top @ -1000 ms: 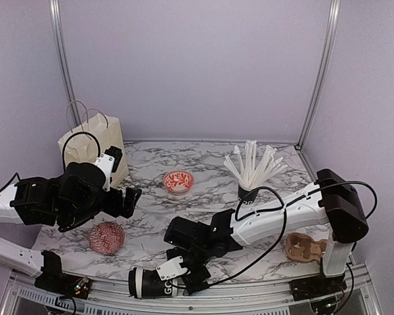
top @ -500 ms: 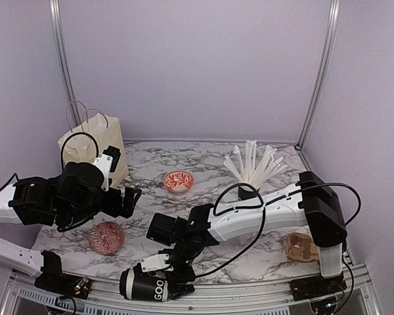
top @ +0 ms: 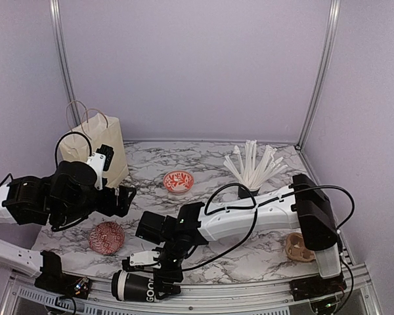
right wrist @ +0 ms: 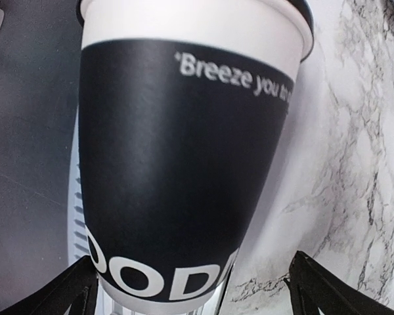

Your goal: Pack the takeout coffee

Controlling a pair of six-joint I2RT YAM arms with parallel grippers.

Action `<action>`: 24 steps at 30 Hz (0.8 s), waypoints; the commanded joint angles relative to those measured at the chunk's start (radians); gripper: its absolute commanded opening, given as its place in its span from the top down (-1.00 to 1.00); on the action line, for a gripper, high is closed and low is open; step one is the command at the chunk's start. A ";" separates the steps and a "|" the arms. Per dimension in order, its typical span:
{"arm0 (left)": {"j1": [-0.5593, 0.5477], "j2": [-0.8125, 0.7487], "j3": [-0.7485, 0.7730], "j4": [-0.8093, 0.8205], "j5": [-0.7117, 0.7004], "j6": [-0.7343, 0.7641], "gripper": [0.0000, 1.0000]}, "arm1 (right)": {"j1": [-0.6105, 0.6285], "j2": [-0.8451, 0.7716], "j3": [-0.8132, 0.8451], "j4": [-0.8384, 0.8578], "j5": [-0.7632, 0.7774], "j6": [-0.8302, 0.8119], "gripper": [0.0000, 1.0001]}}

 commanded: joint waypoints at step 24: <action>0.004 -0.076 -0.011 -0.047 -0.013 -0.017 -0.98 | 0.068 0.089 0.079 0.038 0.192 0.018 -0.63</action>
